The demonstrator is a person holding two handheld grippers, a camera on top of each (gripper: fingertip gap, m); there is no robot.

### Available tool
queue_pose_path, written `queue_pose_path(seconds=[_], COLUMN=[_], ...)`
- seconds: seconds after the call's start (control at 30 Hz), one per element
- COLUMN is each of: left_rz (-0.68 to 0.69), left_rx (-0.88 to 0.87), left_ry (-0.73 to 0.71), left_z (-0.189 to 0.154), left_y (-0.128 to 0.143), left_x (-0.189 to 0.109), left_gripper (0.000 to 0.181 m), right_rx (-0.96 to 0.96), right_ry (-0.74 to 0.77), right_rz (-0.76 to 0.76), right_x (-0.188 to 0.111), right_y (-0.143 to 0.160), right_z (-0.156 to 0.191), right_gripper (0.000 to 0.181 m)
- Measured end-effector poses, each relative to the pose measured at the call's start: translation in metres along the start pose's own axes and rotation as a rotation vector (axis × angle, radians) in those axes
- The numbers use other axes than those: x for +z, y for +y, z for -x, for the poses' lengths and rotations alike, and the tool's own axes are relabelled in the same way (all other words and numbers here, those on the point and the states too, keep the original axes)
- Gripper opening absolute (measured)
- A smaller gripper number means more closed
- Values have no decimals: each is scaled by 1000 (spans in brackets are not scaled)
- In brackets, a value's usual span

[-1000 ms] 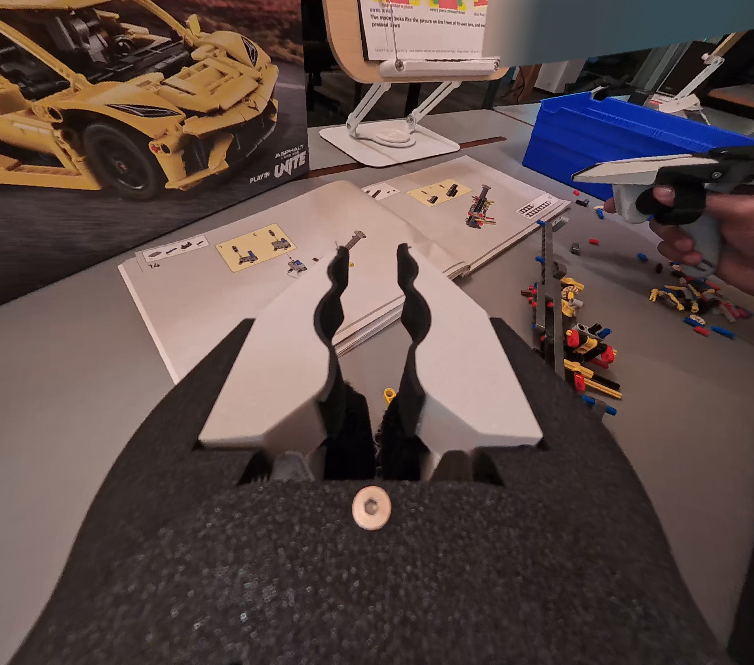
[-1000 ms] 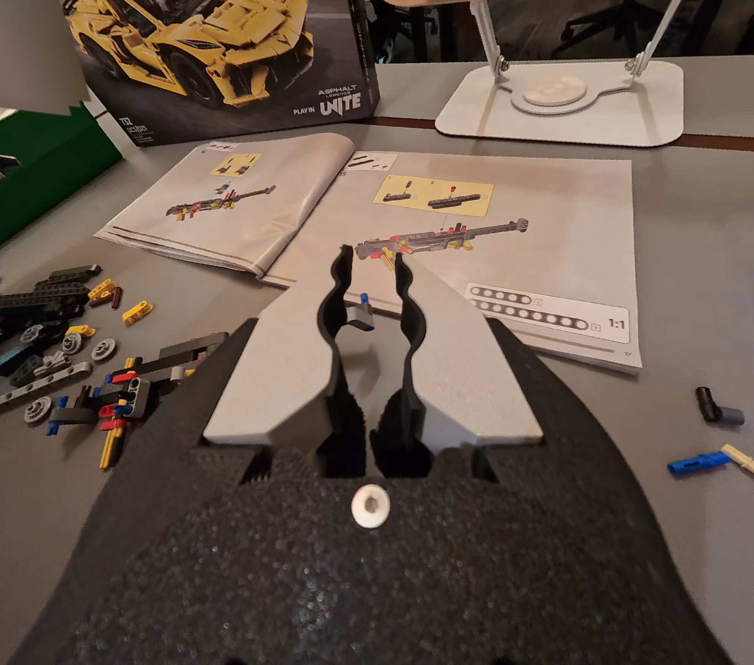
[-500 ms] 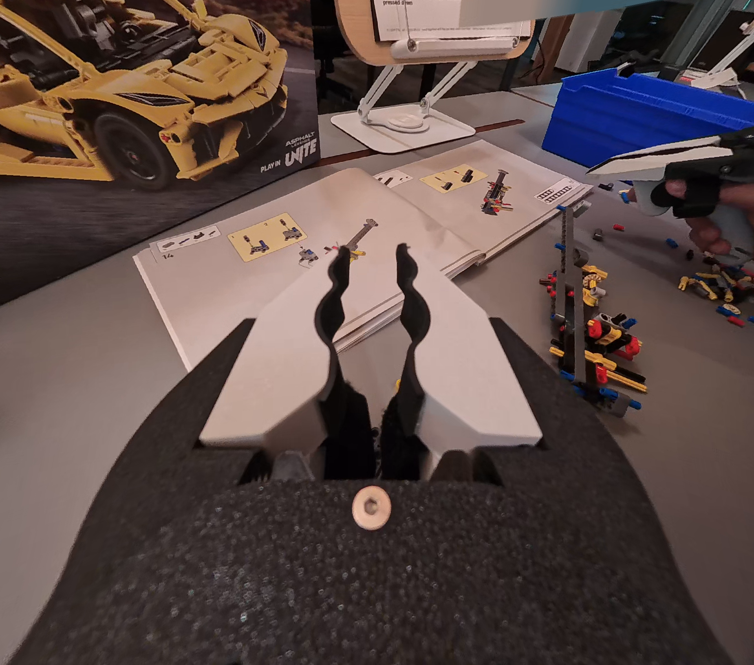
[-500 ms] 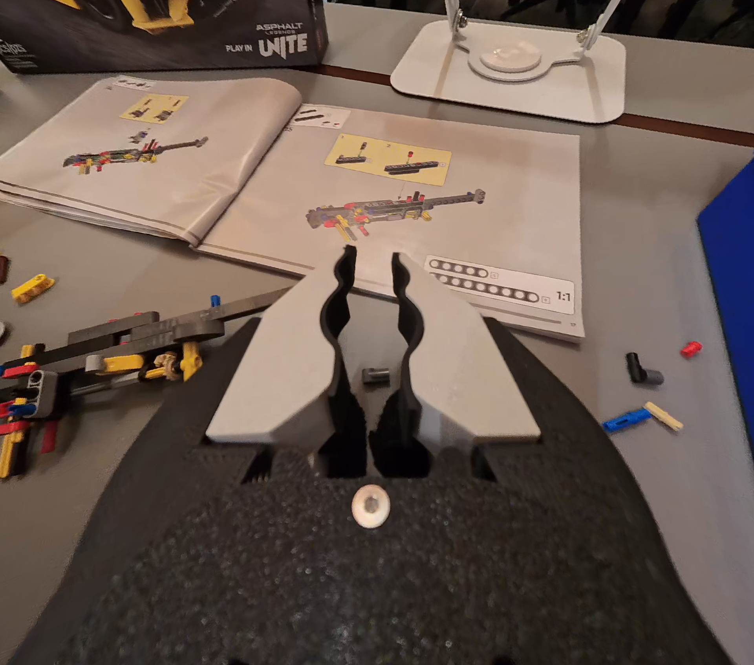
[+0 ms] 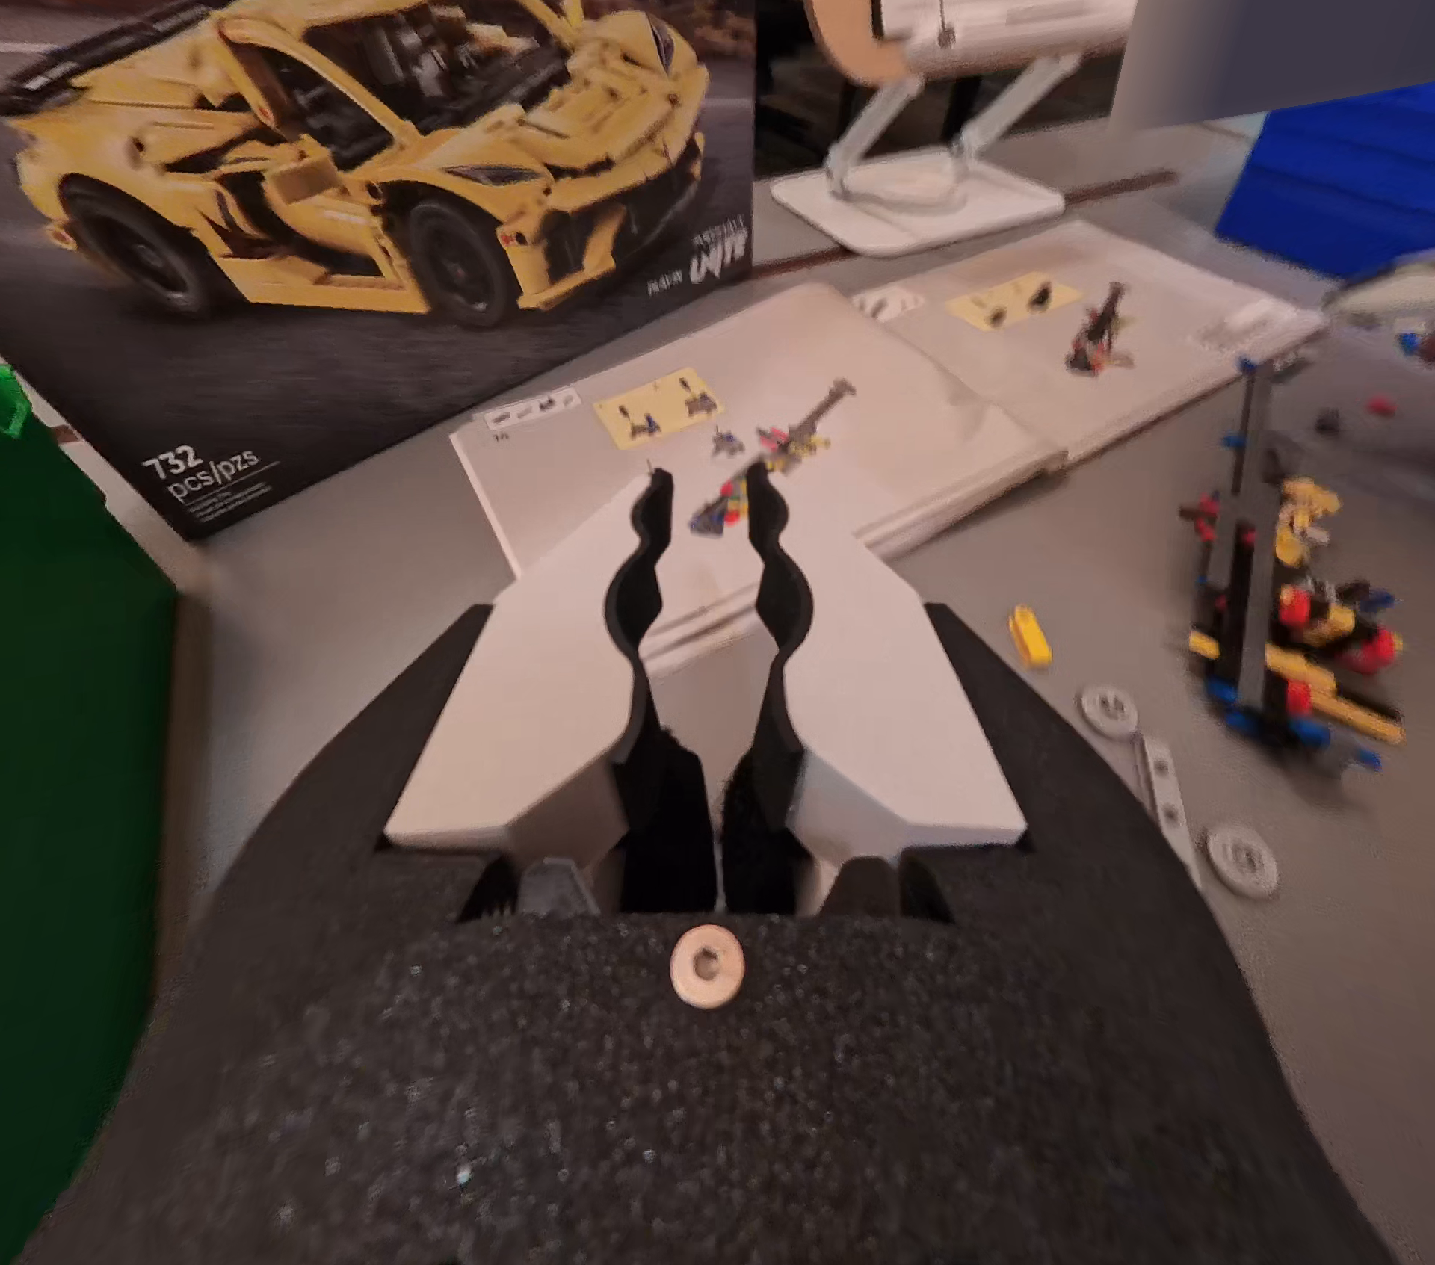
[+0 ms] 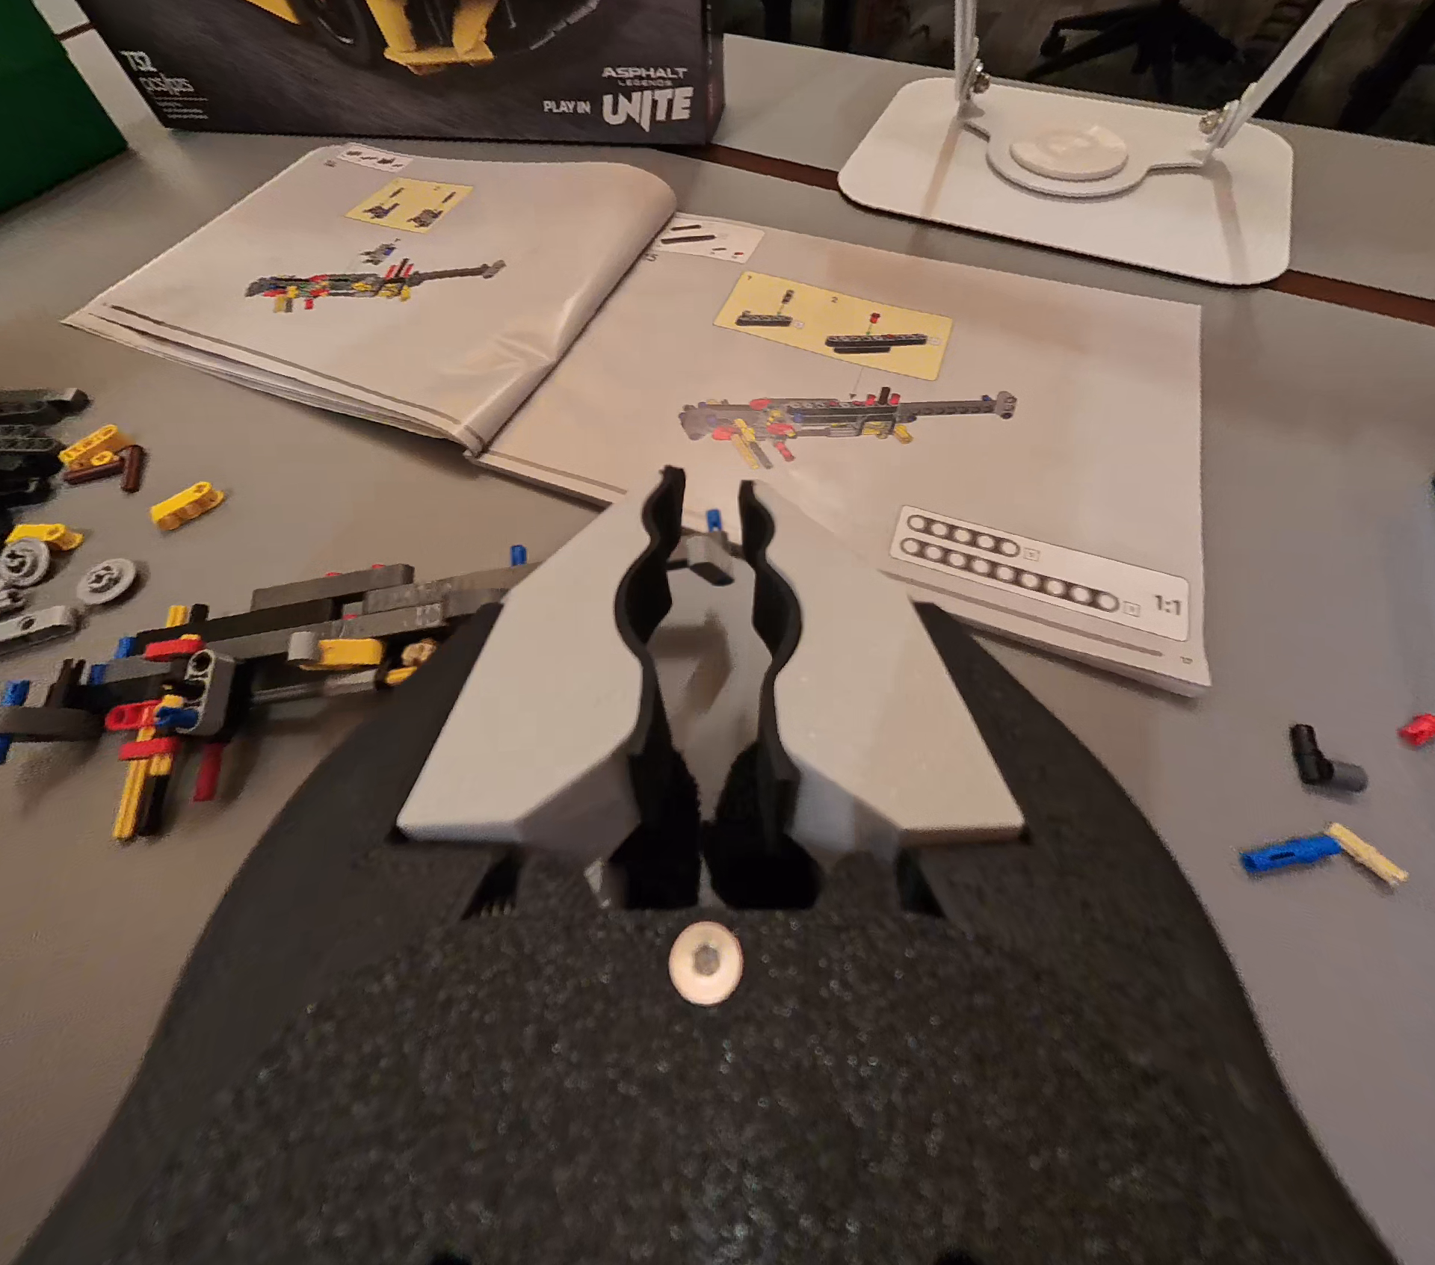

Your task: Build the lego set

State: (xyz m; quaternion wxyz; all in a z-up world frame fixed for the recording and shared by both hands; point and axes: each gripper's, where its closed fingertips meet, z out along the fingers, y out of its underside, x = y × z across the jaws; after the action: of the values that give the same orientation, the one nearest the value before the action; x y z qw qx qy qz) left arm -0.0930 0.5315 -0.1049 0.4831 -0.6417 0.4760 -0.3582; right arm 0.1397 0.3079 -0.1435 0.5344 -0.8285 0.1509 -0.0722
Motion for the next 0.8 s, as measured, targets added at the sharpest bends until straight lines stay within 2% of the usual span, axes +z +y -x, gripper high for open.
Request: queue_pose_path(seconds=[0.03,0.13,0.2,0.3,0.4,0.5,0.57,0.67,0.8], left_rz=[73,399,528,723,795,806,825,815,722], left_rx=[33,193,338,386,394,445,457,444,387], left_ry=[37,197,228,317,408,387,359,370,487], left_z=[-1,-10,-4,-7,-20,-19,-13,-13,-40], left_y=[8,54,76,103,115,121,125,125,115], left_x=[-4,-24,-36,-56,-75,-83,-87,-94,-92], left_gripper=[19,24,23,25,25,12,12,17,17], right_rx=[-5,-19,-29,-44,-44,-38,-43,-39,-26], right_ry=[-11,-39,-50,-56,-72,-86,-85,-92,-108], right_rz=[-4,-18,-26,-17,-6,1,-3,-5,-7], right_x=[0,0,-1,0,1,2,2,2,3], right_y=[-1,-3,-5,-2,0,2,1,1,1], right_z=[4,14,19,22,26,28,29,30,33], right_gripper=[13,13,12,12,12,12,12,12,12])
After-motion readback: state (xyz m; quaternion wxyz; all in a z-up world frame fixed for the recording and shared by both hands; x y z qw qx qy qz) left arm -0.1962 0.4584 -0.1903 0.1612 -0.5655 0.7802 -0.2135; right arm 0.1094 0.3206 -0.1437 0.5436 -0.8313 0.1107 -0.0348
